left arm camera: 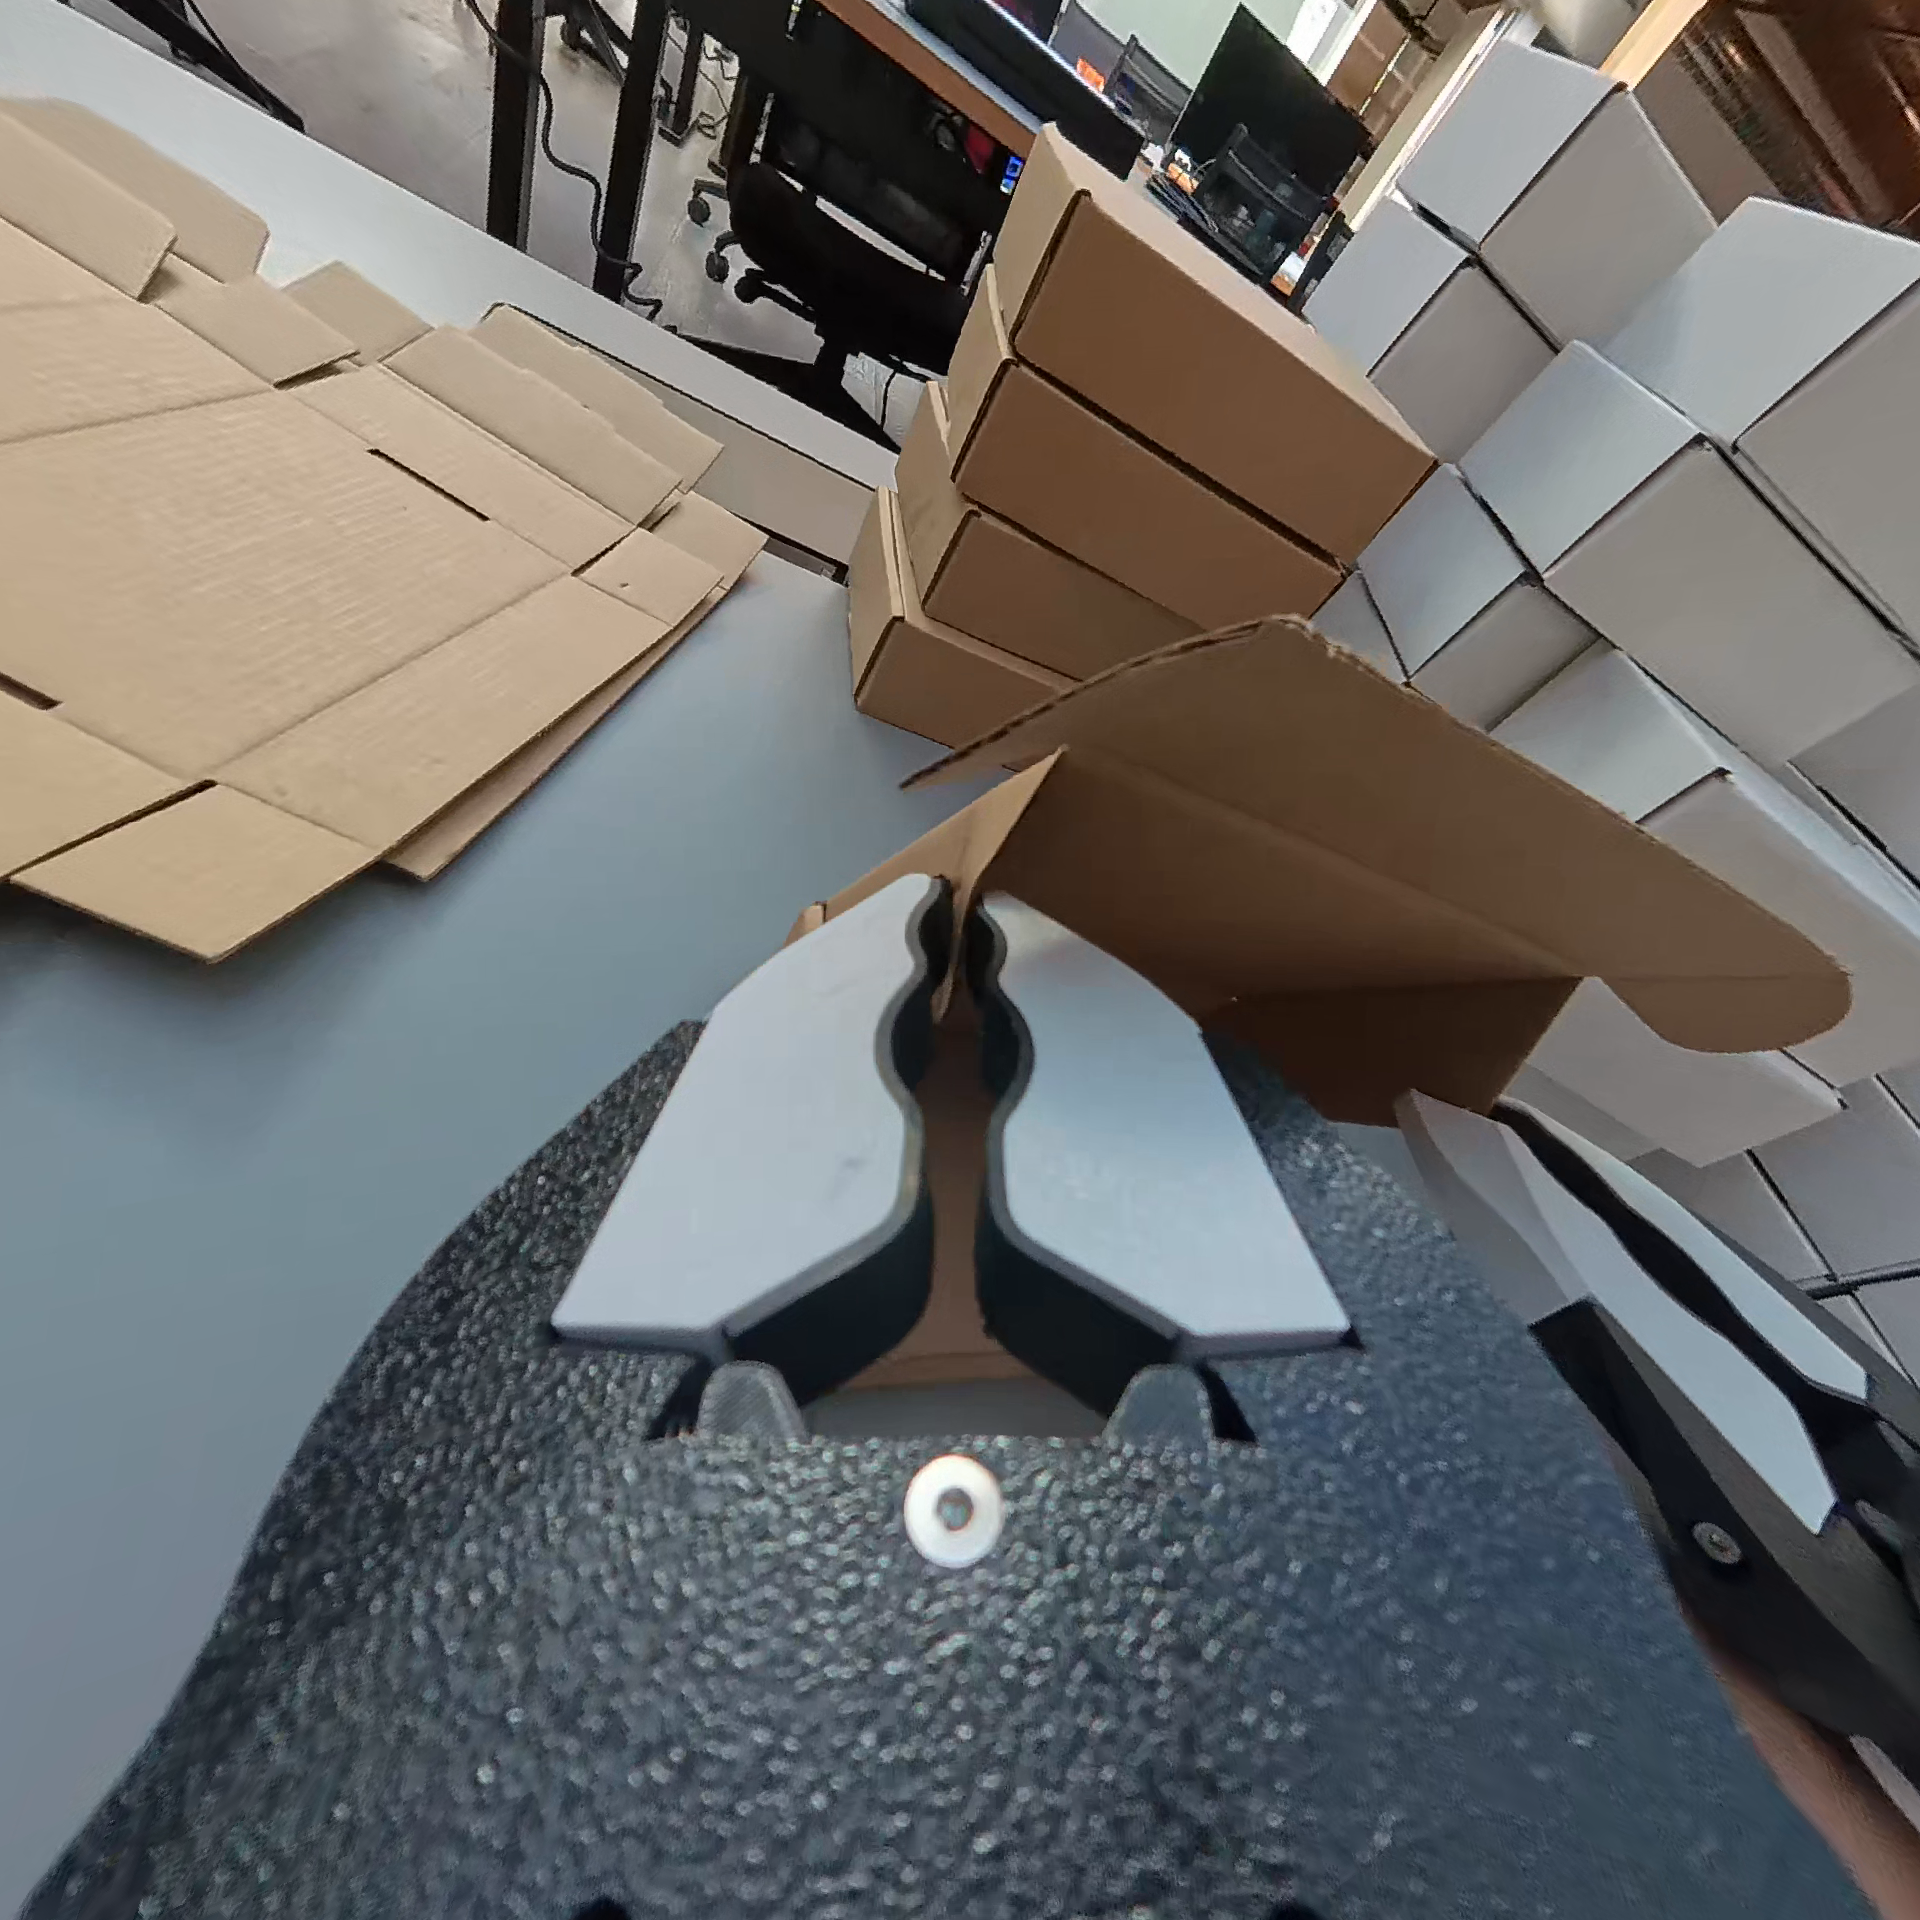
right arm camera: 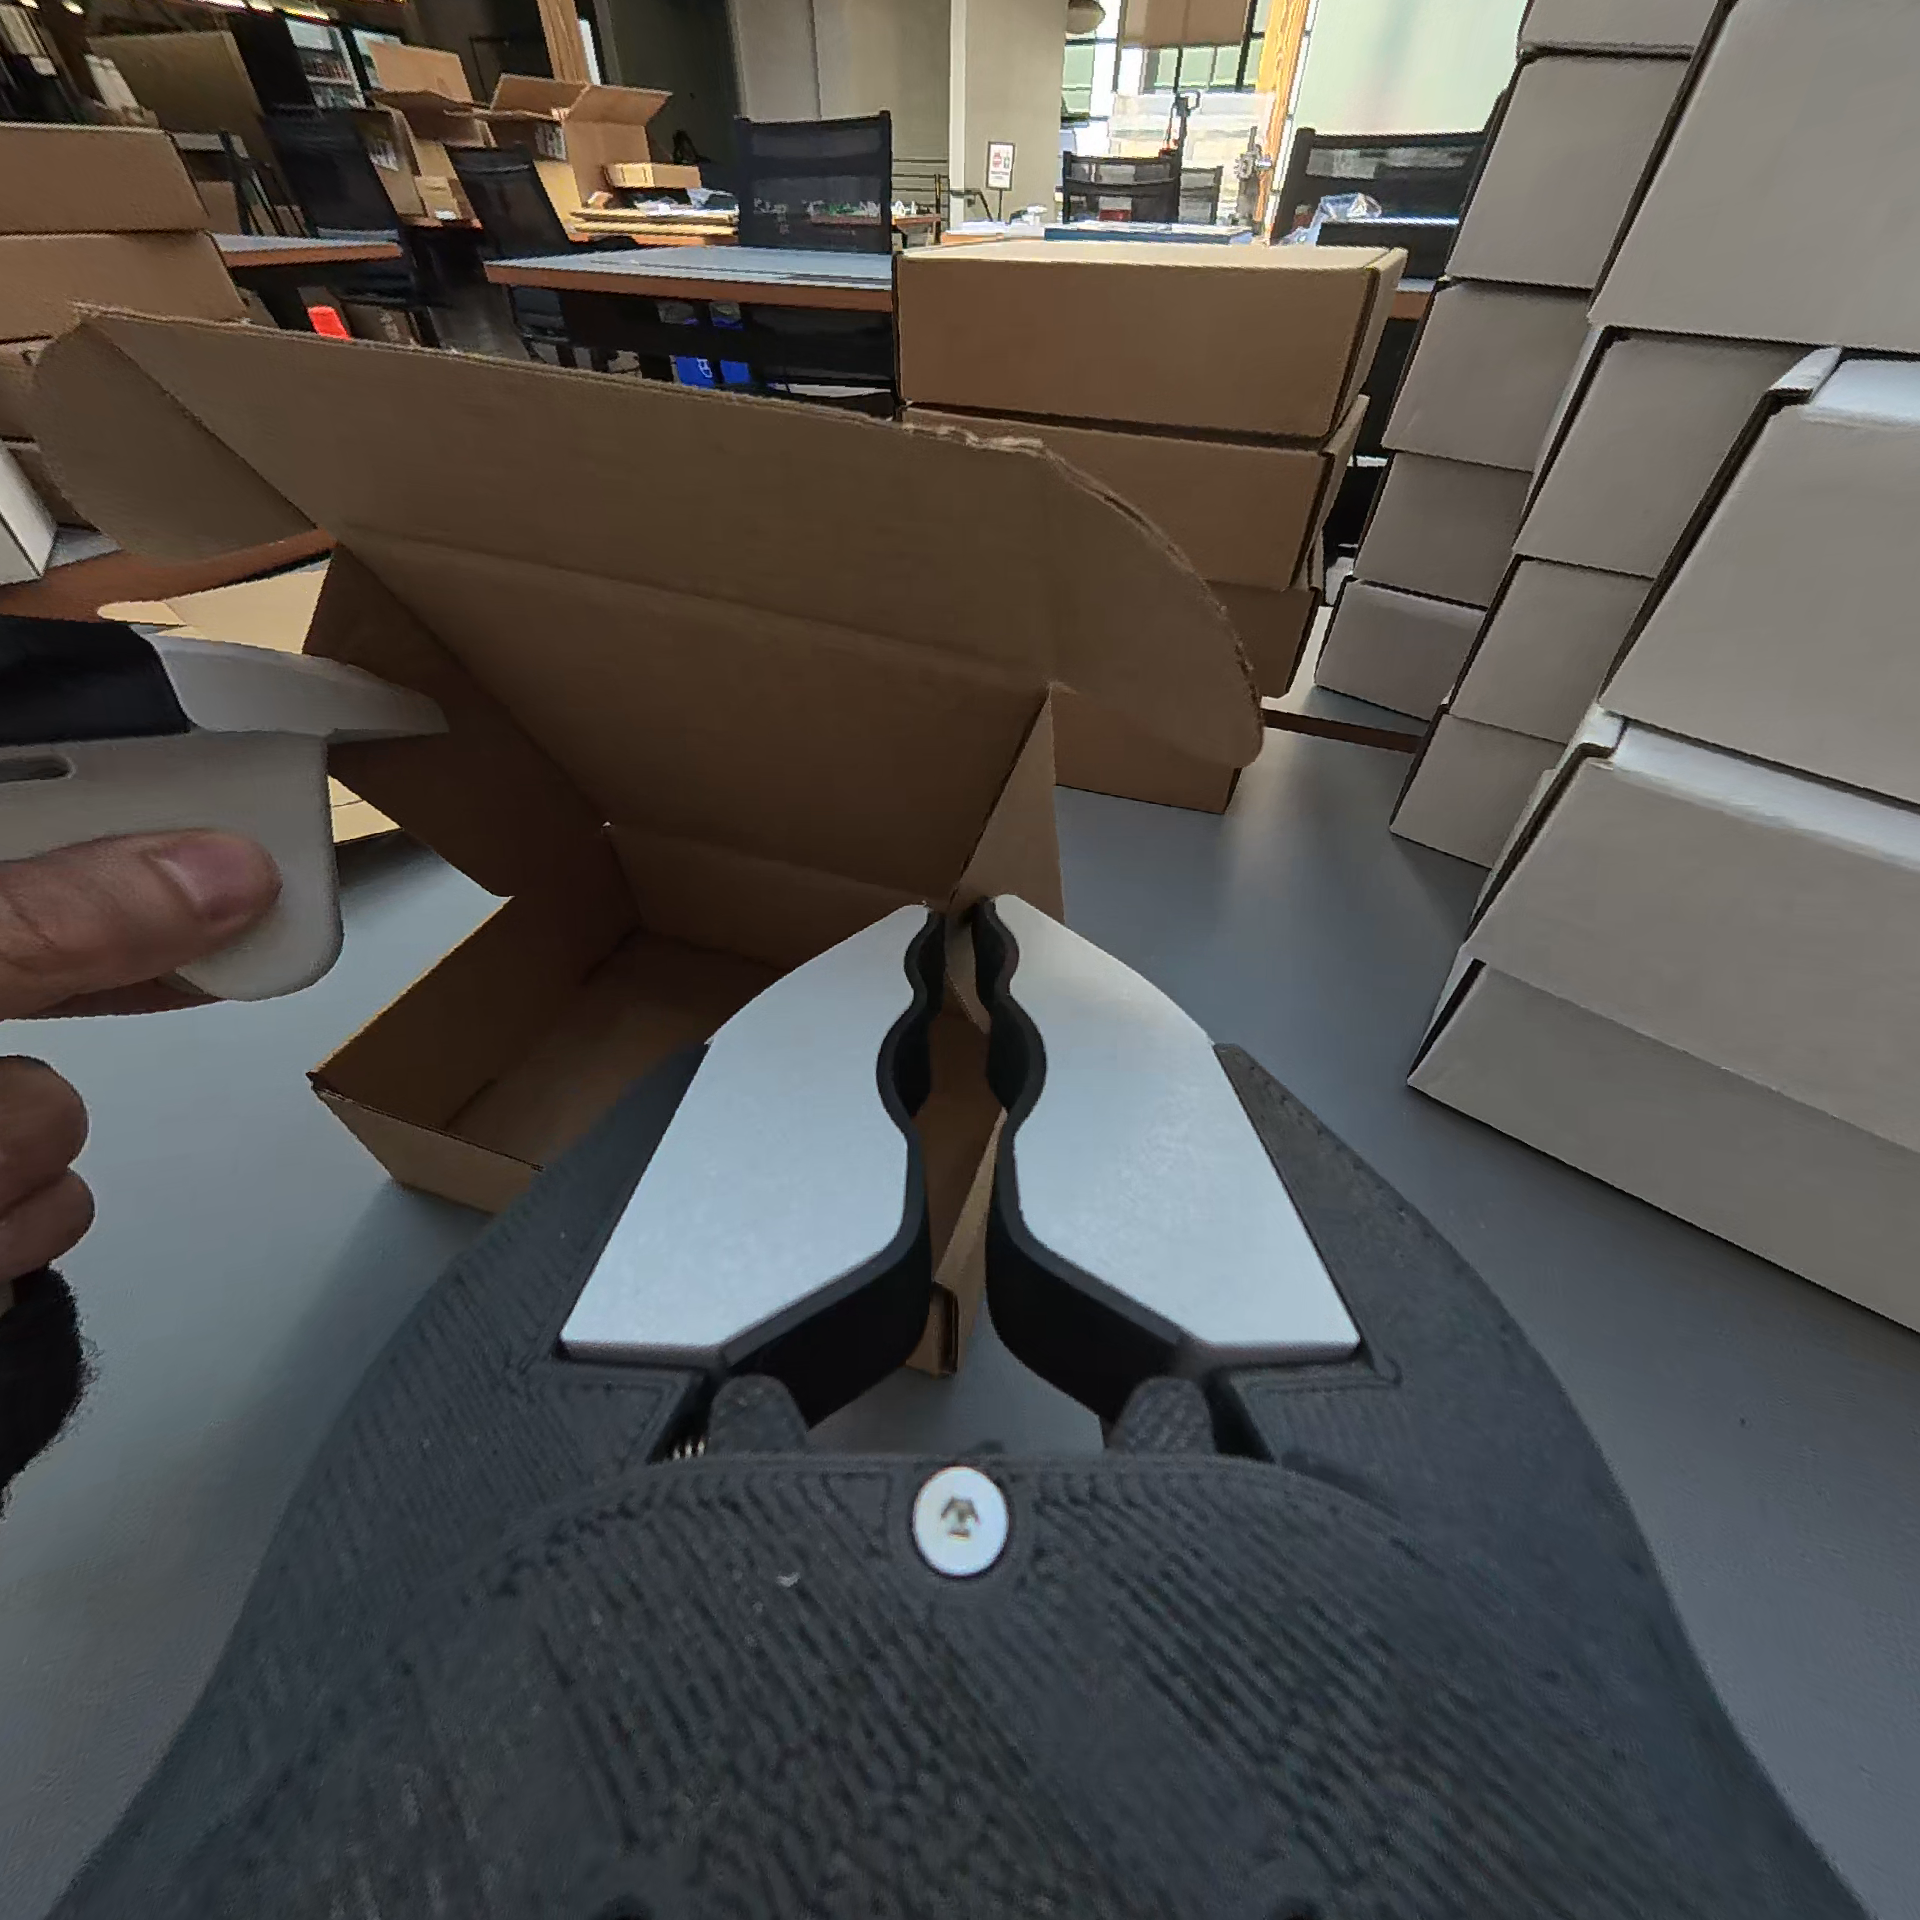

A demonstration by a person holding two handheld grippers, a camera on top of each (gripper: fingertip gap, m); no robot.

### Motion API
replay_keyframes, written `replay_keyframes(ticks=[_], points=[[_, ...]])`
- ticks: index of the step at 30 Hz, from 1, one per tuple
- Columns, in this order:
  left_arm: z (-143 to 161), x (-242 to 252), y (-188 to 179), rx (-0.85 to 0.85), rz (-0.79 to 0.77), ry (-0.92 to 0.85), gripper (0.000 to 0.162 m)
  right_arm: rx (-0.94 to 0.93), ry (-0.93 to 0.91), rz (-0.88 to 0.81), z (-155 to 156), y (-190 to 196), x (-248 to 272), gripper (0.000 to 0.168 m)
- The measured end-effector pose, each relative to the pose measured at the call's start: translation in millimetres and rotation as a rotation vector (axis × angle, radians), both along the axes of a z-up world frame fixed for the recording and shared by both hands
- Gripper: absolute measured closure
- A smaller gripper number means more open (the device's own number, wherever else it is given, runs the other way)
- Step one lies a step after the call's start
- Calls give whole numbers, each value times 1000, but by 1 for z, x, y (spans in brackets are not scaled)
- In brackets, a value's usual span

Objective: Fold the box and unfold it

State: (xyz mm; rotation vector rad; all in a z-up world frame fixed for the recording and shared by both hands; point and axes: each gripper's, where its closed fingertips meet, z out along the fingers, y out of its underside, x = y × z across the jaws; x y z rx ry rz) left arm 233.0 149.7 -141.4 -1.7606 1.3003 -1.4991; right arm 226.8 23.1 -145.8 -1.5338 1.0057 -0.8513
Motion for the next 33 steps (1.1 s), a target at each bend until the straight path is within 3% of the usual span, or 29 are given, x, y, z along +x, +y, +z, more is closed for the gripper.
replay_keyframes(ticks=[4, 19, 26, 30, 33], points=[[1, 0, 1, -206, -55, 37, 159, 23, -5, -4, 0, 1, -3, 162], [5, 7, 13, -381, -110, 125, 158, 28, -43, 9, 1, 15, -14, 162], [6, 9, 15, -235, -145, 166, 159, -27, -70, 3, 1, 18, -15, 161], [5, 7, 13, -258, -98, 142, 159, -7, -61, 0, 1, 17, -14, 161], [-2, 2, 12, -135, -68, 83, 160, -40, -54, -22, -1, 16, -15, 161]])
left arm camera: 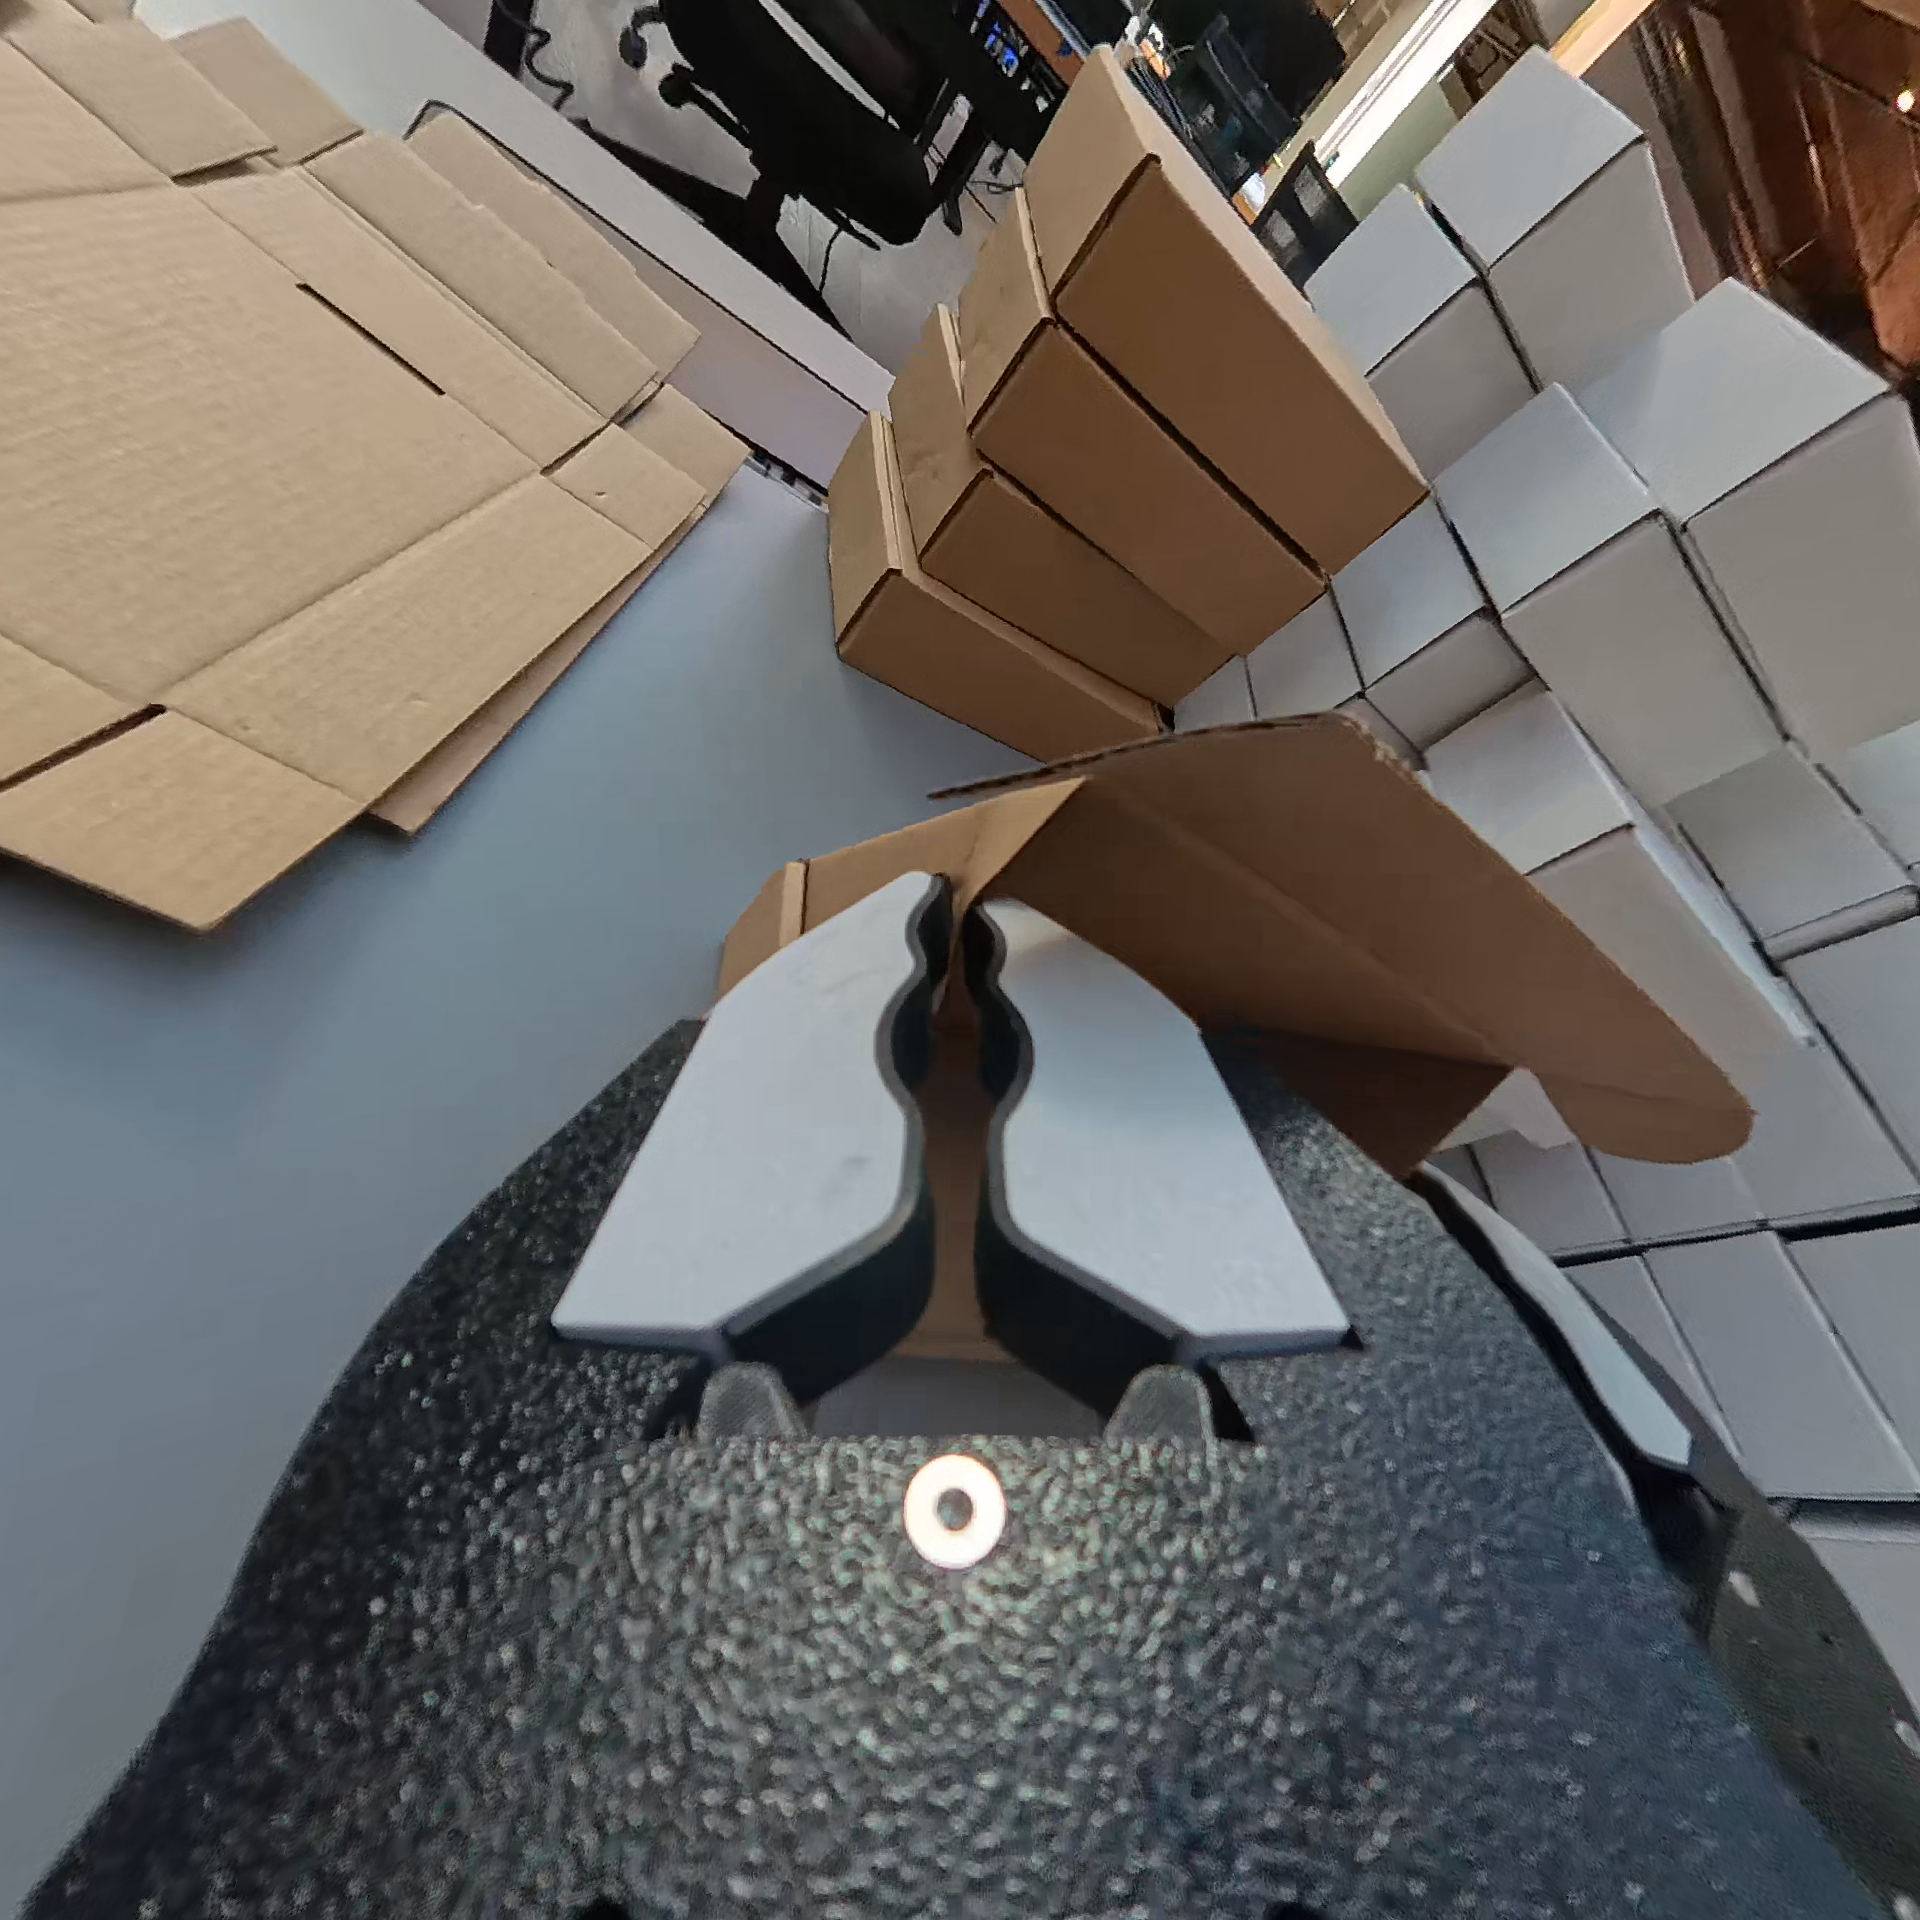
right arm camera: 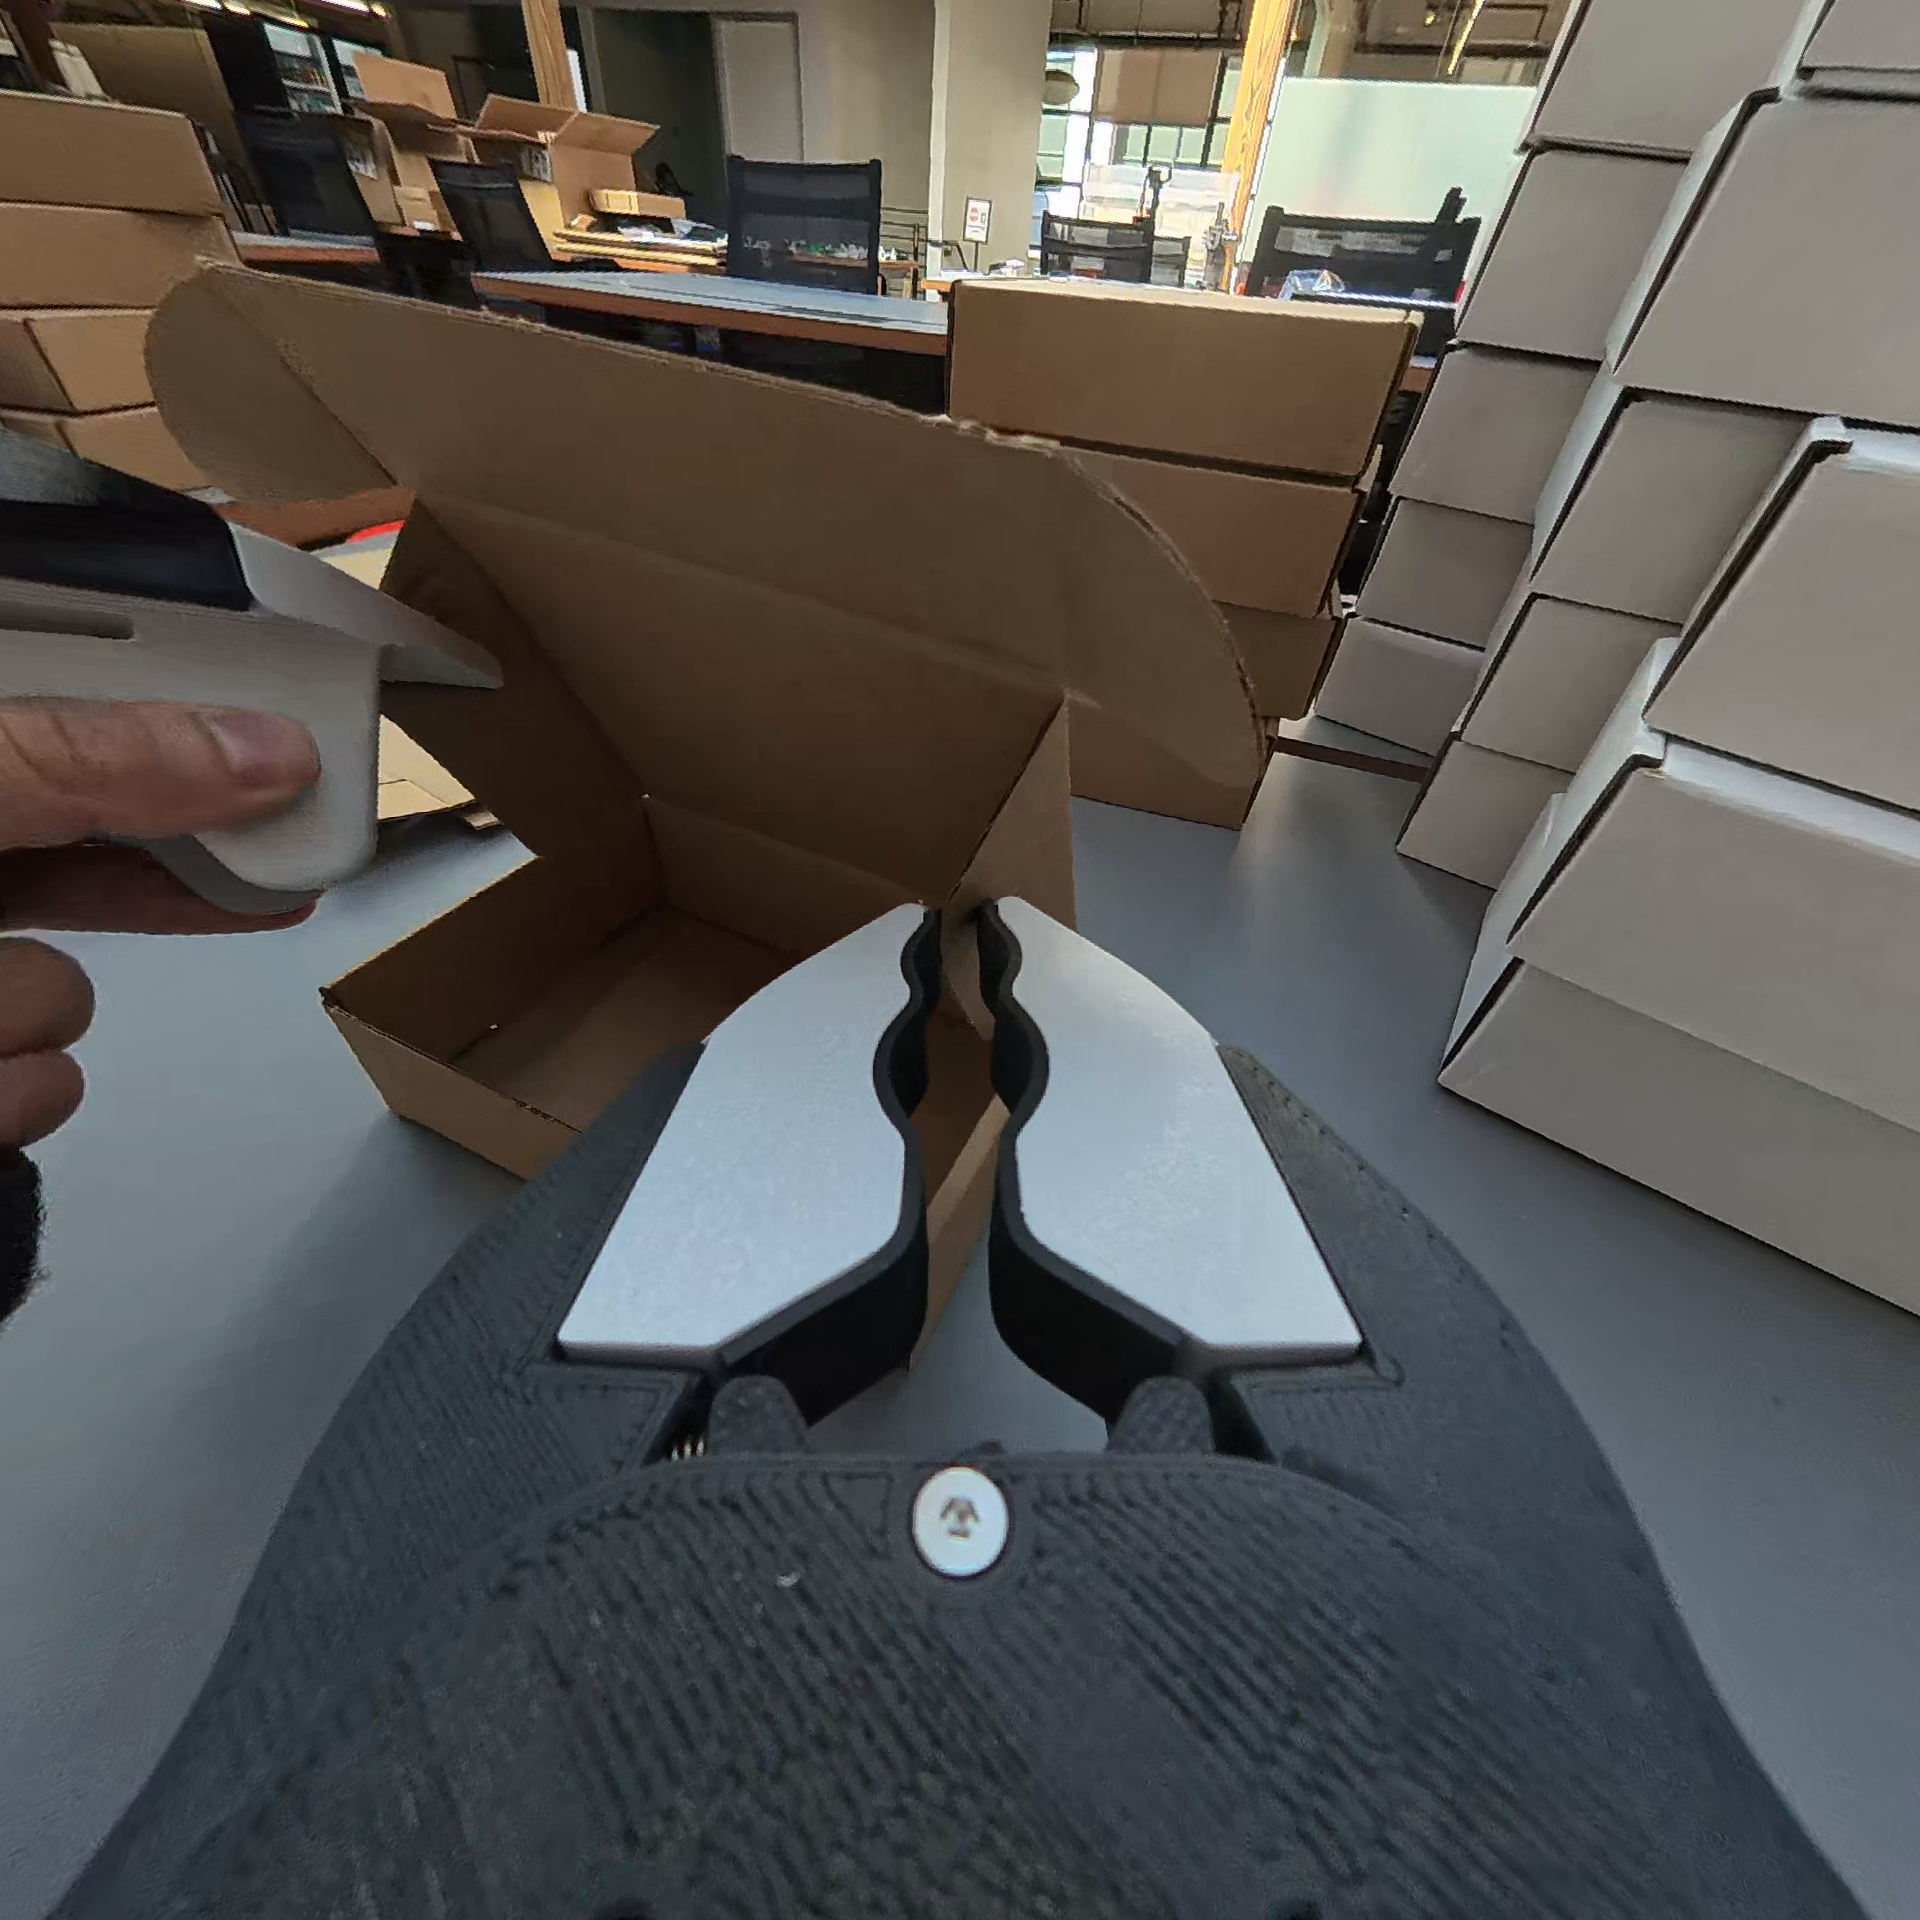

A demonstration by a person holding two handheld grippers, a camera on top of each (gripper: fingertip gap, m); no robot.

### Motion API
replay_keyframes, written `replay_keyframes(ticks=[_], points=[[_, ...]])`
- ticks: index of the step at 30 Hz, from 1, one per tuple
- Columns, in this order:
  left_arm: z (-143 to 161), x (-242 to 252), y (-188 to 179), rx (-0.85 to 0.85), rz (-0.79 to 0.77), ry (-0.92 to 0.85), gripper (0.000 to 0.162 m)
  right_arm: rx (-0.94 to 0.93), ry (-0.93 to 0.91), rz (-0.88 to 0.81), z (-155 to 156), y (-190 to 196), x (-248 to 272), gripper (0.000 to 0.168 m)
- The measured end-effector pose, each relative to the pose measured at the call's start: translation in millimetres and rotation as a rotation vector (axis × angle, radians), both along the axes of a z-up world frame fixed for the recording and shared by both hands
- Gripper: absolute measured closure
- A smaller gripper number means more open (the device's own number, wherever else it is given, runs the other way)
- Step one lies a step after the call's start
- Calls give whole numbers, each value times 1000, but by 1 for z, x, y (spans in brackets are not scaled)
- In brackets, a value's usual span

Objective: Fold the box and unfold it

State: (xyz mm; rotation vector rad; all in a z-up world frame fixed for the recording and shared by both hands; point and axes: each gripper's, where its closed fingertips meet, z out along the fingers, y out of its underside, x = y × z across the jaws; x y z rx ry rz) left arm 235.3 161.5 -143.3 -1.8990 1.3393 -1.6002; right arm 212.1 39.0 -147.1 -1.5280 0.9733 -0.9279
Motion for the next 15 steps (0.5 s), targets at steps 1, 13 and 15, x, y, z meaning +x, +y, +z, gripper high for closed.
replay_keyframes(ticks=[1, 13, 15], points=[[-2, -3, 0, 75, 4, -18, 160, -6, 10, -4, -1, -1, 0, 162], [-45, -32, -8, 471, -37, 60, 160, -79, 219, 27, -32, -15, 1, 163], [-45, -33, -10, 499, -53, 65, 160, -111, 254, 40, -38, -17, 0, 163]])
